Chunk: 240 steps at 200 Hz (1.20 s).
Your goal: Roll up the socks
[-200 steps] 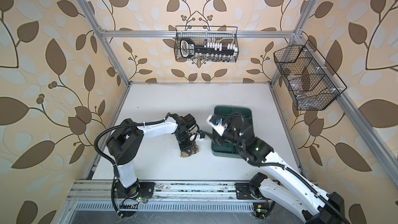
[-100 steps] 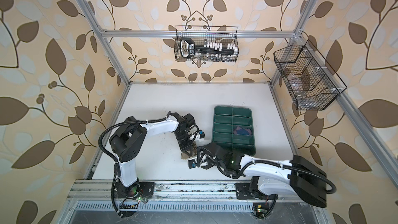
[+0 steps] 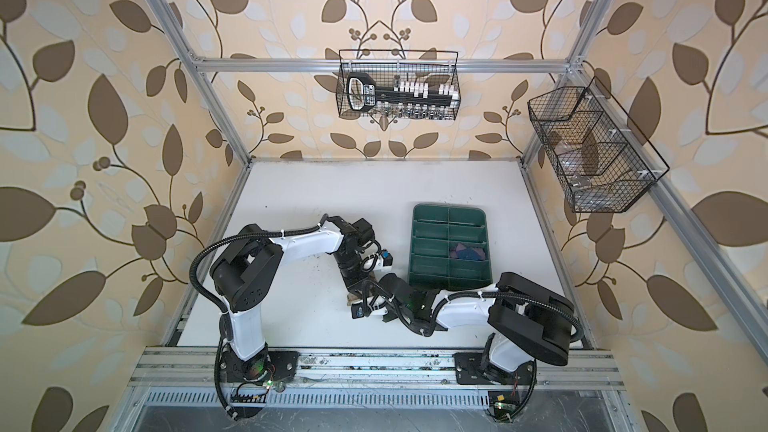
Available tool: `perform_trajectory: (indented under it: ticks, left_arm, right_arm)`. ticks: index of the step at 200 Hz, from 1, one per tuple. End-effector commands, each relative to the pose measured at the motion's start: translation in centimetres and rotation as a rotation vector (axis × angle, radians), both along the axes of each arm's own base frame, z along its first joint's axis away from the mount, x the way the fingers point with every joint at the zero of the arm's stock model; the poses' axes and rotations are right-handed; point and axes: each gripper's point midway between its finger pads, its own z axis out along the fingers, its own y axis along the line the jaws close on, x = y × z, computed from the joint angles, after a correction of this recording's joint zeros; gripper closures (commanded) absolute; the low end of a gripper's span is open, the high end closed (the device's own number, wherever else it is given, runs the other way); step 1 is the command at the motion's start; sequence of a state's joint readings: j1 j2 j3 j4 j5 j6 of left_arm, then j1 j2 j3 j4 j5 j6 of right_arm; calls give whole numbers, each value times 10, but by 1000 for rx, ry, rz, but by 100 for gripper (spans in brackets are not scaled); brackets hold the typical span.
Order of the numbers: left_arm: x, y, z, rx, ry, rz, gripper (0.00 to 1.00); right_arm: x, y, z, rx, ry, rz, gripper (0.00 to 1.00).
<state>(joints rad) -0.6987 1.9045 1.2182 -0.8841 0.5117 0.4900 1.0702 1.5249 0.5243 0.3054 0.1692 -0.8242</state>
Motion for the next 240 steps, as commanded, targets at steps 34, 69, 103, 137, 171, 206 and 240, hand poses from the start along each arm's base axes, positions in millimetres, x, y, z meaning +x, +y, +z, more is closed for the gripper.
perform_trajectory:
  ticks: [34,69,103,137,171,206,240]
  left_arm:
    - [6,14,4,43,-148,33,61]
    - [8,16,40,-44,-264,67,47]
    - [2,32,75,-96,-390,108,3]
    - [9,59,117,-141,-628,226,1]
    - [40,121,172,-123,-1039,556,1]
    - [34,153,192,-181,-1206,685,1]
    - [-12,119,195,-301,-1033,344,7]
  right_arm:
    - [-18,5,-10,-46,149,37,100]
    - [-18,2,-7,-74,199,21,100]
    - [-14,-7,-2,-85,239,-2,100]
    - [-24,-14,4,-84,354,52,100]
    - [-28,-8,15,-58,508,67,100]
    - [-25,-11,7,-172,736,-4,100]
    - [-23,-18,-10,-316,981,-121,100]
